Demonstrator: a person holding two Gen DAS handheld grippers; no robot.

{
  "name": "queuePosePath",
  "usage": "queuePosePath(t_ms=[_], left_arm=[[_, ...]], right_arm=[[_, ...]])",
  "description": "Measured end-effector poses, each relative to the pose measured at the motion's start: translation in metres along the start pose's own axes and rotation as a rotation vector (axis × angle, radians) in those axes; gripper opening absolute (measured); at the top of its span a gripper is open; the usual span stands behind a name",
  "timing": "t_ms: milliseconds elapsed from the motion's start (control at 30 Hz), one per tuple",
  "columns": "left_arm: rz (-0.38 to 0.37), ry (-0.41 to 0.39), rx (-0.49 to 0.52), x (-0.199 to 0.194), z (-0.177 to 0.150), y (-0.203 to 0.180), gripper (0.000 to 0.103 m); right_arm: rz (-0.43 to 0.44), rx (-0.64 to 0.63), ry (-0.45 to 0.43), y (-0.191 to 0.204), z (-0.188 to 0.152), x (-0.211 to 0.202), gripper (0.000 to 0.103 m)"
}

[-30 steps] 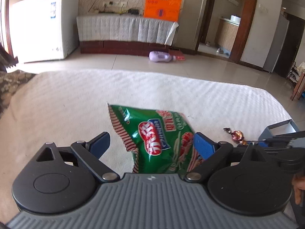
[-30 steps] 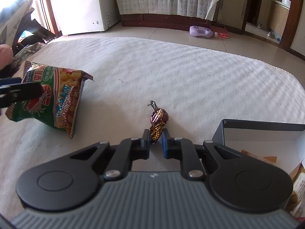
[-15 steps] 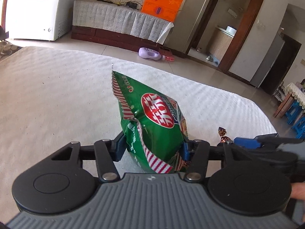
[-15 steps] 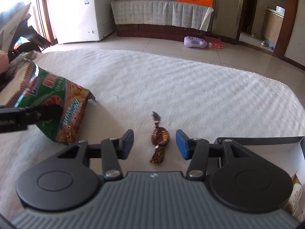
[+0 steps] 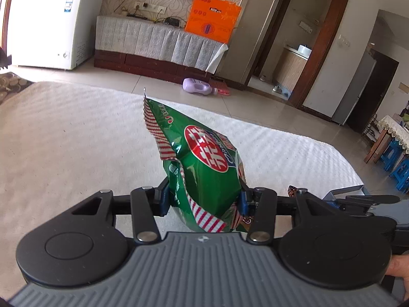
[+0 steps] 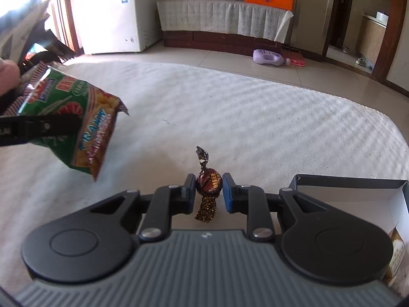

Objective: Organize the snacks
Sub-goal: 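Lift the chip bag and chocolate and carry both over the grey box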

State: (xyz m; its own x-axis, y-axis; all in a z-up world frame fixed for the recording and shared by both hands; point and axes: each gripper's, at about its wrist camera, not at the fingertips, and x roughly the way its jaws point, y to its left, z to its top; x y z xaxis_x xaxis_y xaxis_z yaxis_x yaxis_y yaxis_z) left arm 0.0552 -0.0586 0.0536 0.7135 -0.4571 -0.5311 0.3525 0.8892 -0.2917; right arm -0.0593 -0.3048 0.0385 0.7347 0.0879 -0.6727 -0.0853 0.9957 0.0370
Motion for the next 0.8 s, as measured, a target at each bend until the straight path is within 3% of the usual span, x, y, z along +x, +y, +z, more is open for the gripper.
queuePosePath(t_ms=[333,800], left_arm=[[-0.007,-0.066,0.073,-0.049,-0.002,-0.040,0.054],[-0.057,-0.072,0.108,-0.077,-0.018,-0.116,0.054]], right_arm=[[0.111,0.001,-0.084,0.013,0.000,-0.067,0.026],[0.127,0.023,-0.149,-0.010,-0.024,-0.132,0.026]])
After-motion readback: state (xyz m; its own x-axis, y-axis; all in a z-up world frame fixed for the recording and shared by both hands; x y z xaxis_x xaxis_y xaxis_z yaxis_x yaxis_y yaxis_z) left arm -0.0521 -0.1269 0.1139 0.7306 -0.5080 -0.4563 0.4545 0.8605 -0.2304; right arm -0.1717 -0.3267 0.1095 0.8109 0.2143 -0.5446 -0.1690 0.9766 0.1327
